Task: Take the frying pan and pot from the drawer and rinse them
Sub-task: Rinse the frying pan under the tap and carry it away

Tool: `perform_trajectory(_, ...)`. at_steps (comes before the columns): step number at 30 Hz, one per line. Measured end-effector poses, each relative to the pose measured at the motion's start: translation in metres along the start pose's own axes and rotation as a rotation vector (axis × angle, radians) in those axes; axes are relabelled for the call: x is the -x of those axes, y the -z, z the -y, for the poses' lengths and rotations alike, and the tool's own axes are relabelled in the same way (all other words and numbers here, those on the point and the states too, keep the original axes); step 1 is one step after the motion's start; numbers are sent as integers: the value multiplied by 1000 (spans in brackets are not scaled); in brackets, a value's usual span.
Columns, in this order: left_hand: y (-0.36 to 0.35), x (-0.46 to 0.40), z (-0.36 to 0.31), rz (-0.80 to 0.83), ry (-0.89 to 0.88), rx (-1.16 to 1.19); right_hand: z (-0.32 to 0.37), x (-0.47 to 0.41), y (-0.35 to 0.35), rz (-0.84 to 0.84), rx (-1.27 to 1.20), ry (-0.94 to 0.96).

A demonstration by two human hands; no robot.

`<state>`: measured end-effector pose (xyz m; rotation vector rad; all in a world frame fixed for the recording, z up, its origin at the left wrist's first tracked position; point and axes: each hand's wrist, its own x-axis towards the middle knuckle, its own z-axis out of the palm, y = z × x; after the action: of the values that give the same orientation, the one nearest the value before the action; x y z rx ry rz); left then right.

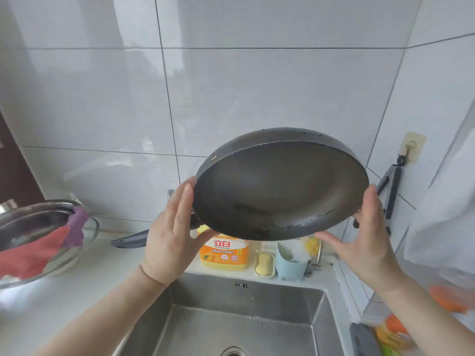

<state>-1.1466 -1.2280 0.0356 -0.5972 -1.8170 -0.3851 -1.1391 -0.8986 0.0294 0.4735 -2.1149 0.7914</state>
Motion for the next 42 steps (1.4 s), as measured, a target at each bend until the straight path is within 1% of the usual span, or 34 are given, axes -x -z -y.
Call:
perform_trajectory(3, 3, -17, 9, -67, -51, 6, 0, -23, 6, -4, -48, -31)
perform_trajectory(8, 4, -37, 20, -102, -68, -9, -2, -47, 5, -54, -71, 44)
perform_trajectory(14, 0, -37, 23, -60, -62, -1, -6, -48, 1, -68, -34, 93)
perform_trajectory(18, -4, -32, 23, -22, -20, -8, -6, -42, -2, -50, -35, 45)
perform_trajectory(20, -5, -30, 23, 22, 10, 6, -3, -39, -1, -21, -32, 30)
perform_trajectory(23, -6, -28, 22, 158, 121, 55, 4, -38, 2, 66, -10, 23)
perform_trajectory(25, -7, -27, 21, 294, 216, 103, 7, -37, 3, 175, -34, -34)
perform_trajectory(29, -10, -19, 21, 630, 419, 240, 2, -32, 11, 454, -118, -285)
perform_trajectory(31, -10, -16, 23, 800, 525, 346, 2, -27, 17, 588, -170, -403)
perform_trajectory(33, -12, -15, 24, 928, 601, 456, 3, -23, 23, 671, -234, -507)
perform_trajectory(35, -12, -15, 23, 1029, 621, 525, 5, -16, 26, 708, -291, -588)
perform_trajectory(37, -13, -16, 22, 1119, 586, 576, 7, -8, 25, 712, -327, -631)
perform_trajectory(40, -16, -20, 22, 1229, 560, 587, 9, 7, 27, 691, -417, -678)
perform_trajectory(42, -17, -23, 18, 1272, 537, 576, 9, 16, 31, 676, -450, -701)
